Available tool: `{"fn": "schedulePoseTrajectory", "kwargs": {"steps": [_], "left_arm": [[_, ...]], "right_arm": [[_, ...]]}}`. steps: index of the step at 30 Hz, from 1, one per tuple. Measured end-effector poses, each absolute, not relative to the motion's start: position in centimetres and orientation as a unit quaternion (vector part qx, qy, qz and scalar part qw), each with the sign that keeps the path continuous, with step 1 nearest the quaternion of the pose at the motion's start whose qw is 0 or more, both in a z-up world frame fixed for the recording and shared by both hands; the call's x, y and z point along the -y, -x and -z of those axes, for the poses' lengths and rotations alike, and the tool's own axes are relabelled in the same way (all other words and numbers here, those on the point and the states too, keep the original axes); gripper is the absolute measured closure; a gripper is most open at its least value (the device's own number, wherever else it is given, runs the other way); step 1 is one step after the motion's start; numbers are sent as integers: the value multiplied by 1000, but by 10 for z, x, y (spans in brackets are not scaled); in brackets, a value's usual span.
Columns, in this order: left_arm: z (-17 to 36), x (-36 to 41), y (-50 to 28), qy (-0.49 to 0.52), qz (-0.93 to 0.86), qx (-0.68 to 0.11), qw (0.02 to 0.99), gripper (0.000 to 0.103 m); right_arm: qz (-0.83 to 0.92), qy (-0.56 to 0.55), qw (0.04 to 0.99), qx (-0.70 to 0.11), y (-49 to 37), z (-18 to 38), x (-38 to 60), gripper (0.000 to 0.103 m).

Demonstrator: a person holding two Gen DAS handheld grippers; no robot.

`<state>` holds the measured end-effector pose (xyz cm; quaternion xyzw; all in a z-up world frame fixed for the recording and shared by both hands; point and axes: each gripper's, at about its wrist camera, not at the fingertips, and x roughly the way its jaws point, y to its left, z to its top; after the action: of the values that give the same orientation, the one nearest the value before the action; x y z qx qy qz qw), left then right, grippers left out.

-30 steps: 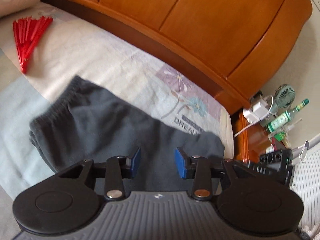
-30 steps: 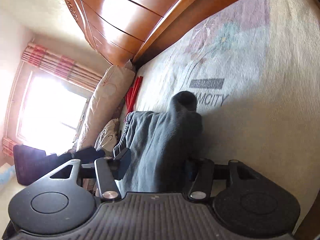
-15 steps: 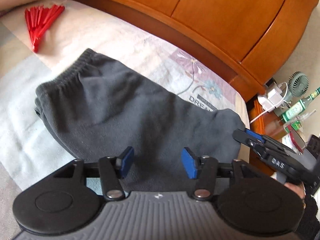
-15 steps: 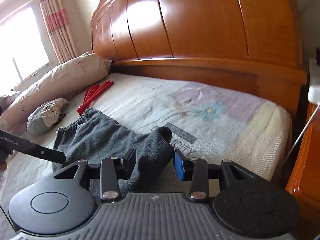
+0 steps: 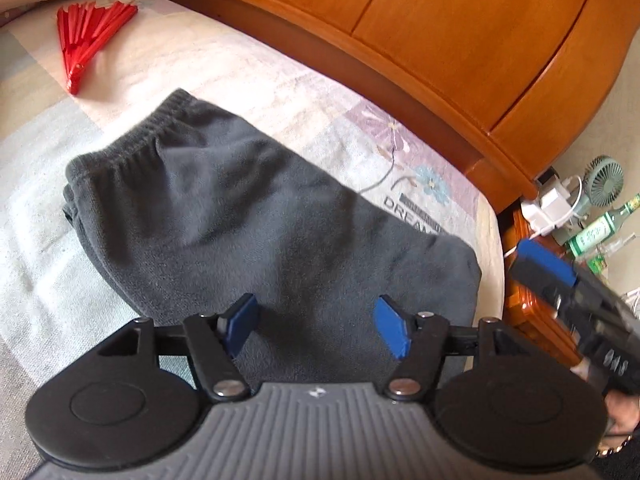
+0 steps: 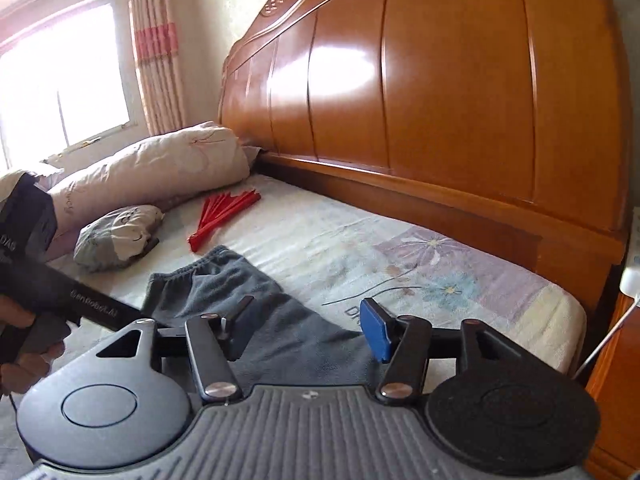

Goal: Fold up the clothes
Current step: 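Open both grippers and release the sweatpants onto the bed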

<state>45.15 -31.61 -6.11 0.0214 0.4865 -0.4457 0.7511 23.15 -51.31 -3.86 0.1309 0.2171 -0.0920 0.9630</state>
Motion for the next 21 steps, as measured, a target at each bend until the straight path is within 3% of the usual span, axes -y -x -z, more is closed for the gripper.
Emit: {"fn": "schedulePoseTrajectory", "kwargs": {"steps": [7, 15, 21], "left_arm": [[66, 322, -464, -17, 431, -482, 763, 38], [67, 337, -478, -7, 432, -463, 774, 38], [63, 353, -490, 5, 445, -438, 781, 40]], "right_arm": [[75, -126, 938, -314, -254, 86, 498, 40], [52, -111, 944, -306, -248, 96, 492, 25], [48, -115, 945, -303, -248, 96, 492, 22]]}}
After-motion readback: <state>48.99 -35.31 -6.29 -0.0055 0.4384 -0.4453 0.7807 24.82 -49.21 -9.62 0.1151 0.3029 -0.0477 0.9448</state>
